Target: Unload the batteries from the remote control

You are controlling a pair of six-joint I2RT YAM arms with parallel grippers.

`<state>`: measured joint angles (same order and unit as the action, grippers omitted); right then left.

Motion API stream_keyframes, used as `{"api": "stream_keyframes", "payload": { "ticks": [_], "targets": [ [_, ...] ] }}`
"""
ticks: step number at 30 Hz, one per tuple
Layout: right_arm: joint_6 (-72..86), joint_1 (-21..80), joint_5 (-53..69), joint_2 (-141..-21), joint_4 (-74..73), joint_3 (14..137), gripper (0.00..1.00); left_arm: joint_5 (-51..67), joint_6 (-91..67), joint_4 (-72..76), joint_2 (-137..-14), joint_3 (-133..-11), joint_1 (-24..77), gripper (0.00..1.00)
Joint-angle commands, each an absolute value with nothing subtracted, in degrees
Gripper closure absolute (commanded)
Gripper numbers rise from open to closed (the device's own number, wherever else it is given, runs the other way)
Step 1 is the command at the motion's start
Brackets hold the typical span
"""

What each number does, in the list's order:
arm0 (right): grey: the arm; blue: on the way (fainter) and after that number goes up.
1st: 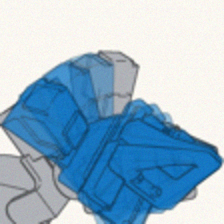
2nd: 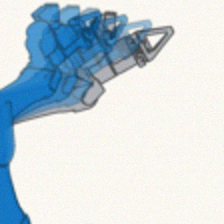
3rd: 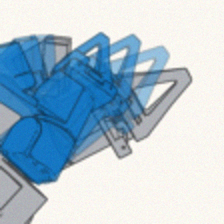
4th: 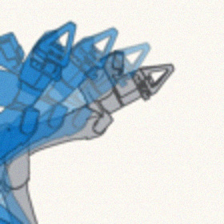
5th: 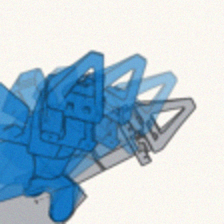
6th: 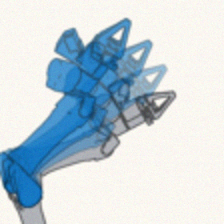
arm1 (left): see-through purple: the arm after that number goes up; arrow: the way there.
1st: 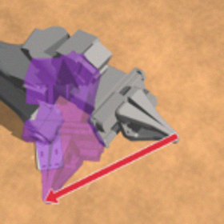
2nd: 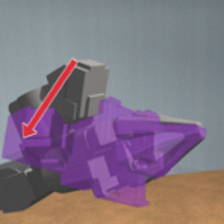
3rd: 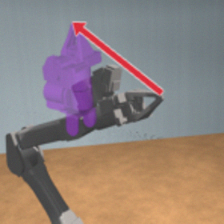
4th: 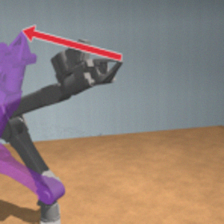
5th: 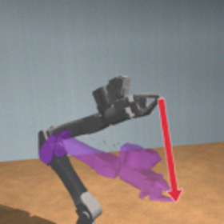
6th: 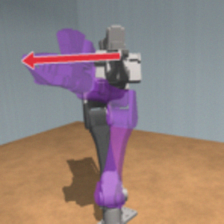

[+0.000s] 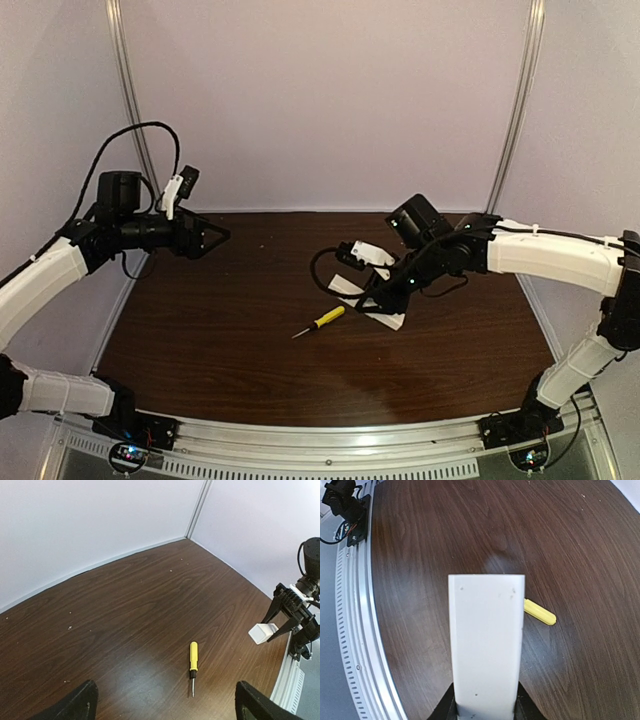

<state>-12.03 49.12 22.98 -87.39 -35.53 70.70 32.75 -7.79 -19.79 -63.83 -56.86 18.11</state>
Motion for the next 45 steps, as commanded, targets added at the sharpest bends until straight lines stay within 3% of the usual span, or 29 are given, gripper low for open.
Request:
{"api": "stream_keyframes", "payload": {
  "ticks": [1, 14, 45],
  "targets": [
    [-14.83, 49.32, 27.39, -88.29, -40.64, 75.74, 0.89, 39.54, -3.74, -17.67, -65.21, -58.02, 18.19, 0.03],
    [-18.12, 49.47, 40.48, -91.96, -46.62, 83.25, 0.89, 55.11, 5.00, -18.19, -72.65, -61.41, 28.69, 0.09],
    [-16.46, 51.97, 41.03, -95.57, -41.72, 88.68, 0.88, 59.76, 5.98, -17.81, -84.64, -66.36, 36.76, 0.20]
  ]
}}
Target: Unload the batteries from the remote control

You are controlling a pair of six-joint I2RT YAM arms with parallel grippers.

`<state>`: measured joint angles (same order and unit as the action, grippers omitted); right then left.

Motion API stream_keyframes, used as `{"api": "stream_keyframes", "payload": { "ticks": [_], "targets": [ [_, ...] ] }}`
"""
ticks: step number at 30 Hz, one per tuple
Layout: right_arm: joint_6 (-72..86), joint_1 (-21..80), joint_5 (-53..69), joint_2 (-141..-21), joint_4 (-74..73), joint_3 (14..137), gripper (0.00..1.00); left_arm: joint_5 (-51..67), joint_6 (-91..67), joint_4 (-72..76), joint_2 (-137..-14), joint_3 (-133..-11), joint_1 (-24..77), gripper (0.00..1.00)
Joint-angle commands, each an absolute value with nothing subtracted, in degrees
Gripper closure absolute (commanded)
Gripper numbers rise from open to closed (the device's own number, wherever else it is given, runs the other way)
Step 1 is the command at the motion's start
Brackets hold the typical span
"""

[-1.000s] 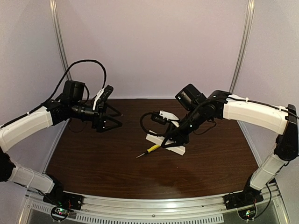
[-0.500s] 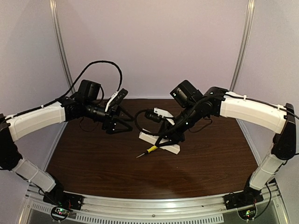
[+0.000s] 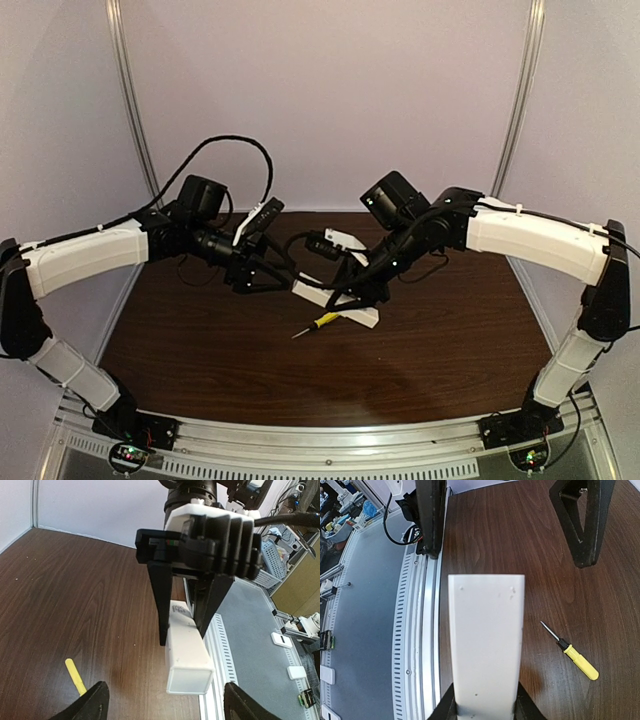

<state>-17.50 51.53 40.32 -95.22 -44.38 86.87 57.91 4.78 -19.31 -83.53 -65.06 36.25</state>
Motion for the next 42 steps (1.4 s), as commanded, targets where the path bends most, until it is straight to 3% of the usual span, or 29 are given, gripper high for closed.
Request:
{"api": "stream_keyframes", "payload": {
  "ticks": [1, 29, 38, 42],
  "targets": [
    [-16.38, 51.98, 41.03, -95.56, -41.48, 88.68, 0.89, 59.70, 5.98, -17.79, -84.75, -66.28, 36.93, 0.20],
    [-14.88, 52.92, 41.76, -94.63, -38.42, 87.50, 0.88, 52.95, 5.69, -14.64, -82.64, -63.37, 41.22, 0.40],
    [-14.68, 52.92, 41.57, -94.01, -37.36, 86.34, 0.88, 52.73, 5.91, -14.85, -82.72, -63.63, 41.22, 0.55],
    [-14.53, 52.96, 41.40, -93.84, -37.07, 86.07, 0.88, 52.97, 5.97, -14.94, -82.85, -63.68, 41.22, 0.71]
  ]
}}
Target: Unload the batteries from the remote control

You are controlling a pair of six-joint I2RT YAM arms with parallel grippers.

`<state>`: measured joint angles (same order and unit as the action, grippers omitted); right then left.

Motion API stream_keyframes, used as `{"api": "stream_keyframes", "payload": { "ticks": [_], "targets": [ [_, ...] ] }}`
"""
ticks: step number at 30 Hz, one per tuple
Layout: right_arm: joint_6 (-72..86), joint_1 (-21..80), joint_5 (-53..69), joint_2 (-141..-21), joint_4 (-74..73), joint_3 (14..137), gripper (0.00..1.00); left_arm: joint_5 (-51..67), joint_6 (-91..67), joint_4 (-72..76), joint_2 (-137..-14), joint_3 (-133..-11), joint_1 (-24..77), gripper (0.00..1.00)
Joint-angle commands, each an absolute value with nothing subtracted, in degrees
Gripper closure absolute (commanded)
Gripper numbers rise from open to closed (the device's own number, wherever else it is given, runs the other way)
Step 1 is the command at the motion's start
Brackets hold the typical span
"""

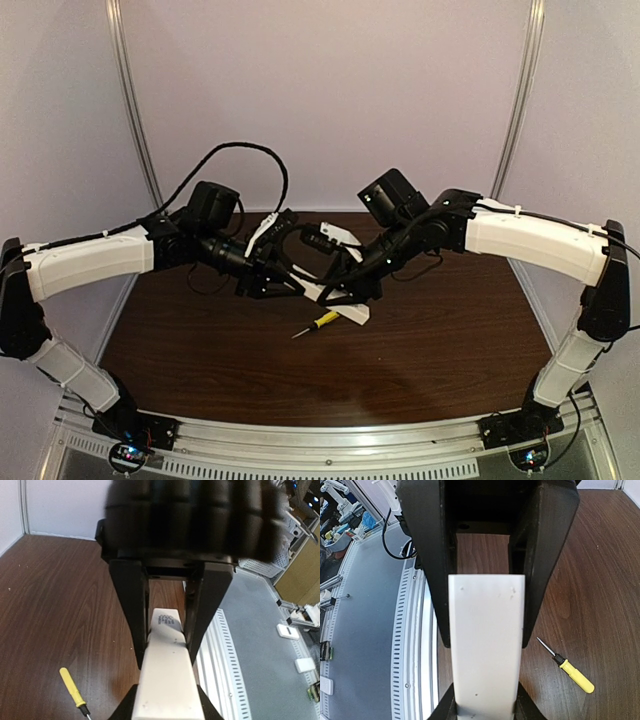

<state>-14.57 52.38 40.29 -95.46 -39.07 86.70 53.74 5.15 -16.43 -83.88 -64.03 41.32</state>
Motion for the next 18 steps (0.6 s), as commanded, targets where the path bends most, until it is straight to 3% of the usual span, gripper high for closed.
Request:
{"api": "stream_keyframes", "payload": {
  "ticks": [1, 6, 9, 18],
  "targets": [
    [-14.48, 52.96, 41.35, -93.76, -36.85, 85.96, 0.88, 53.05, 6.00, -15.01, -82.82, -63.72, 41.22, 0.75],
    [-13.40, 52.96, 39.75, -92.68, -34.19, 84.57, 0.87, 53.17, 6.13, -15.27, -82.87, -63.98, 41.22, 0.93],
    [-12.30, 52.91, 38.51, -91.83, -32.06, 83.40, 0.77, 53.09, 6.16, -15.46, -82.77, -64.22, 41.22, 1.00],
    [-6.93, 52.87, 30.32, -88.32, -26.32, 79.44, 0.25, 49.16, 7.12, -16.25, -80.78, -64.25, 41.22, 1.00]
  ]
}}
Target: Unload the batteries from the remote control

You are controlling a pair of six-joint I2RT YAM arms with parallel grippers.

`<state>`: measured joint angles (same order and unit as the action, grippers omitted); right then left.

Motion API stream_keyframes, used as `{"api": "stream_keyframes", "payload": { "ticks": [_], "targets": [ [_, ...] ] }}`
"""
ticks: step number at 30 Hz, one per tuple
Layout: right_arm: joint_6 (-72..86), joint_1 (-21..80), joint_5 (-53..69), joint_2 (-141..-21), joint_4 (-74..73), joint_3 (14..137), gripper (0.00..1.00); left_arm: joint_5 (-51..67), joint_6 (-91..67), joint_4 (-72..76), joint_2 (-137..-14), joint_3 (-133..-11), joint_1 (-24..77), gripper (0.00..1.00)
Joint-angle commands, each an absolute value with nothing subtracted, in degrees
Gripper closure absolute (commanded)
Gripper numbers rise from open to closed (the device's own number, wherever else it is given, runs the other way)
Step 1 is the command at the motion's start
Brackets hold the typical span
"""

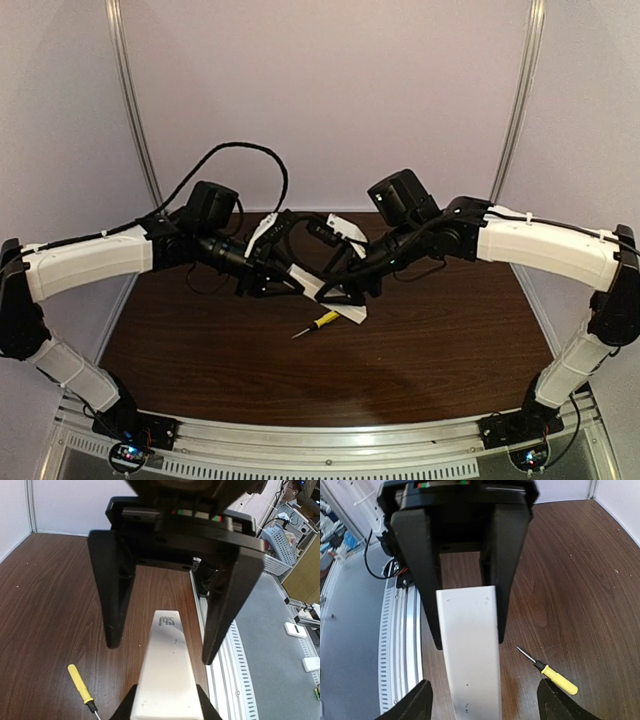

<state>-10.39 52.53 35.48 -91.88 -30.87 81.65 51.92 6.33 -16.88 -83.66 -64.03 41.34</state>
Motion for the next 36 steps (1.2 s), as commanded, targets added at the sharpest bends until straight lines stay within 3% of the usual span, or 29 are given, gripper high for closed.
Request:
{"api": "stream_keyframes", "payload": {
  "ticks": [1, 4, 6, 11, 21, 26, 31, 36],
  "targets": [
    [-6.13, 52.90, 30.01, -87.46, -25.33, 78.50, 0.19, 48.37, 7.38, -16.26, -80.50, -64.25, 41.22, 1.00],
    [-2.95, 52.73, 28.13, -85.29, -22.48, 75.74, 0.03, 46.22, 8.23, -16.33, -79.42, -64.18, 41.14, 1.00],
    [-0.27, 52.33, 25.76, -84.24, -20.92, 74.45, 0.00, 44.69, 8.83, -16.27, -78.63, -63.97, 41.13, 1.00],
    [10.47, 47.96, 24.04, -81.42, -16.85, 70.92, 0.00, 41.10, 10.48, -15.50, -76.43, -62.93, 40.78, 1.00],
    [29.79, 35.74, 47.61, -76.19, 3.56, 57.75, 0.00, 41.42, 12.62, -2.03, -67.65, -55.10, 40.34, 1.00],
    [37.76, 34.37, 55.15, -76.62, 14.95, 52.46, 0.00, 41.05, 12.23, 5.38, -64.46, -50.76, 40.34, 1.00],
    [51.38, 34.37, 60.39, -77.67, 35.70, 47.34, 0.04, 42.27, 11.81, 7.98, -65.09, -51.12, 40.34, 1.00],
    [59.60, 34.45, 62.10, -79.33, 48.87, 45.36, 0.16, 45.20, 8.60, 12.84, -67.23, -50.96, 40.34, 1.00]
  ]
}}
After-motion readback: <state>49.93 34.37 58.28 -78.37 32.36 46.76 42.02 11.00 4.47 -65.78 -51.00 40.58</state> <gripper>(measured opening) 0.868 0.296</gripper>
